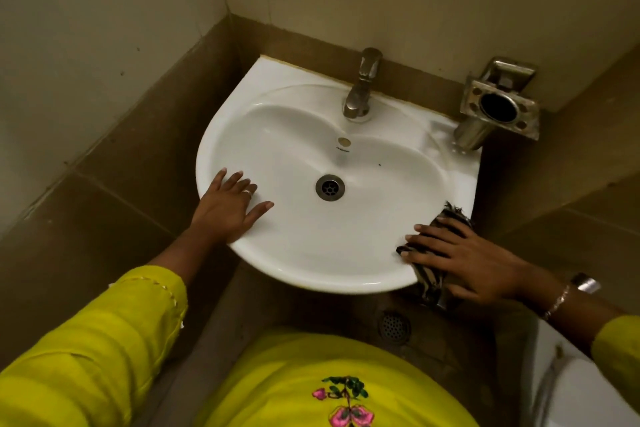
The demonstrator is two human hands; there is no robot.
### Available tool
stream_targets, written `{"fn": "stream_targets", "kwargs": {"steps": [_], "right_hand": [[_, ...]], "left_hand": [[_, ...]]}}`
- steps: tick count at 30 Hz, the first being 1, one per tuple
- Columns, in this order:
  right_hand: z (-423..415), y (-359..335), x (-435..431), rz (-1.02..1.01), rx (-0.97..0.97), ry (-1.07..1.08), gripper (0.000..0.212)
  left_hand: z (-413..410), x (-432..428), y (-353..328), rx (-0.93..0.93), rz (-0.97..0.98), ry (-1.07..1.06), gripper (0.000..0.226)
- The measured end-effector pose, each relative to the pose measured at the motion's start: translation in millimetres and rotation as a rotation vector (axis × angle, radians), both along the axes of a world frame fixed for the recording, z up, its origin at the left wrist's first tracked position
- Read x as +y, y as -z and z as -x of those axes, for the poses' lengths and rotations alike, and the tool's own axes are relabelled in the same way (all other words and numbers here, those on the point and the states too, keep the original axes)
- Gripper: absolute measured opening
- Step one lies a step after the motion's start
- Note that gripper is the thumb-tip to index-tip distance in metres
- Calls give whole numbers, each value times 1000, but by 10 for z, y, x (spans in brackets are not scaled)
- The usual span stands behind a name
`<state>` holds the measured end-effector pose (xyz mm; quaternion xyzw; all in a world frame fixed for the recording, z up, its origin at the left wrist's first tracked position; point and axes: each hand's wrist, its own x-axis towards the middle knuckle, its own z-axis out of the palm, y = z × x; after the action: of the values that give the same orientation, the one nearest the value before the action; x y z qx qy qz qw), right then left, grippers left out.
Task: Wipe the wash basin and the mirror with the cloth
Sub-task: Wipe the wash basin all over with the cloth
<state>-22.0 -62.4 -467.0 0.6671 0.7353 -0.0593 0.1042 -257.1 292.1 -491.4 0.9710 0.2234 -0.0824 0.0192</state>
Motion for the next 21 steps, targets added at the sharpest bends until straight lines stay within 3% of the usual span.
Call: {"fn": "stream_targets", "kwargs": {"steps": [2, 5, 7, 9, 12, 15, 21], "right_hand": [[232, -89, -45, -157, 216, 231, 55], [667, -159, 107, -525, 449, 800, 51], [843, -139, 306, -571, 461, 1098, 52], [894, -77, 457, -497, 384, 1261, 50], [830, 52, 542, -326, 204, 1347, 54], [753, 178, 539, -219, 159, 1360, 59], [647, 261, 531, -273, 187, 1360, 60]], "left_hand": [[-10, -4, 4, -6, 2, -4, 121], [-20, 2, -3, 9, -7, -18, 107], [-16, 3, 6, 0, -5, -12, 112], [-14, 13, 21, -5, -7, -5, 123], [-24, 33, 41, -24, -1, -4, 126], [-16, 34, 51, -59, 6, -7, 124], [-18, 39, 64, -115, 10, -16, 118]]}}
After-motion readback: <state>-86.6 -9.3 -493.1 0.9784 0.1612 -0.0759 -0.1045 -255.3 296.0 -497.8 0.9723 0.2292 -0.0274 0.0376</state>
